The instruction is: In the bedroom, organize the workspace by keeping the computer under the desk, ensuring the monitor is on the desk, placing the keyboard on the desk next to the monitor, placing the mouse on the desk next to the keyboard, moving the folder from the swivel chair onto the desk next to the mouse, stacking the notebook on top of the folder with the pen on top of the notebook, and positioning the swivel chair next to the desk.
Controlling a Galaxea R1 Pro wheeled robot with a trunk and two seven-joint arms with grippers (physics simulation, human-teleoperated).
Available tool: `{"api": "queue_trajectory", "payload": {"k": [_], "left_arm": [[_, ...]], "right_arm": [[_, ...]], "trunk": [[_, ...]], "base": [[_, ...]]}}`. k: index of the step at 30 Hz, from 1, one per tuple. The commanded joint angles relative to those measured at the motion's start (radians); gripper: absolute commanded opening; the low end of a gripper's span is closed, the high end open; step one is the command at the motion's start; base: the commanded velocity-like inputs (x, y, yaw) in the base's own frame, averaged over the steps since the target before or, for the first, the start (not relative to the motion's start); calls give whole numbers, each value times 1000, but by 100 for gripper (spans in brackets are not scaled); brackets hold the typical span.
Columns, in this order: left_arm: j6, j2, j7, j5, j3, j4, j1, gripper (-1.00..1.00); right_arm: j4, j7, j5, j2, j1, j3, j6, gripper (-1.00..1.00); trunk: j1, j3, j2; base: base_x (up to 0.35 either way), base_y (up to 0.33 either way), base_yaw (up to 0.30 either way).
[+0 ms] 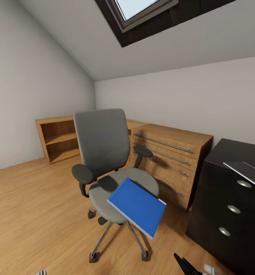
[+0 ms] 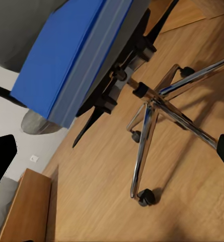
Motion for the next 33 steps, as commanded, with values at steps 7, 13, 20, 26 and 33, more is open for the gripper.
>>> {"api": "queue_trajectory", "payload": {"k": [7, 13, 20, 26, 33], "left_arm": [[5, 0, 7, 10, -1, 2, 0, 100], [5, 0, 7, 10, -1, 5, 0, 100], [5, 0, 7, 9, -1, 6, 0, 100], [5, -1, 6, 9, -1, 6, 0, 100], [6, 0, 3, 10, 0, 4, 0, 100]], "right_arm": [[-65, -37, -12, 72, -3, -3, 6, 100], [-265, -236, -19, 140, -13, -4, 8, 100], [-396, -398, -101, 179, -15, -5, 7, 100], [-358, -449, -239, 180, -16, -9, 6, 100], [-350, -454, -246, 180, -18, -30, 6, 100]], "trunk": [[0, -1, 0], [0, -1, 0], [0, -1, 0], [0, -1, 0], [0, -1, 0]], "base": [[0, 0, 0], [0, 0, 0], [0, 0, 0], [0, 0, 0], [0, 0, 0]]}}
